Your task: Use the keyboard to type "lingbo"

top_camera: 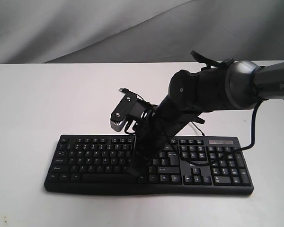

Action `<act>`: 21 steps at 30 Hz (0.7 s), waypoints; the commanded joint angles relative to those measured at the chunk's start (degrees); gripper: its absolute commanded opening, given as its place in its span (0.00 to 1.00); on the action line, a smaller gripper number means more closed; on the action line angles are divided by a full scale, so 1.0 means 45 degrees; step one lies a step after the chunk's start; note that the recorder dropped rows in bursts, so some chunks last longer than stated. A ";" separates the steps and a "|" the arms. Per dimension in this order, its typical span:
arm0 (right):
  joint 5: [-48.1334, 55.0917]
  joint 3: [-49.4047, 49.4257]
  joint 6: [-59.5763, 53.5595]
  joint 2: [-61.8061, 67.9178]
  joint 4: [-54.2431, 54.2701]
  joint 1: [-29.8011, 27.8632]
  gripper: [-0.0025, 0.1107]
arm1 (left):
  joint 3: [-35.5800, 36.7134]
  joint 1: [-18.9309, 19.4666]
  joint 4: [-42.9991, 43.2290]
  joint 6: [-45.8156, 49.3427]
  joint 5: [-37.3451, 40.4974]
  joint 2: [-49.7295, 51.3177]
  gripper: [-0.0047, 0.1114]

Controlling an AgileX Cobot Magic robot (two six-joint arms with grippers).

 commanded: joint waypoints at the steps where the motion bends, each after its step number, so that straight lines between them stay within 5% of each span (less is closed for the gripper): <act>1: 0.0115 0.0040 -0.0085 -0.0101 0.0056 -0.0092 0.02 | 0.0062 0.0037 0.0006 -0.0027 -0.0175 -0.0047 0.04; 21: 0.0062 0.0040 -0.0267 0.0177 0.0159 -0.0092 0.02 | 0.0062 0.0037 0.0006 -0.0027 -0.0175 -0.0047 0.04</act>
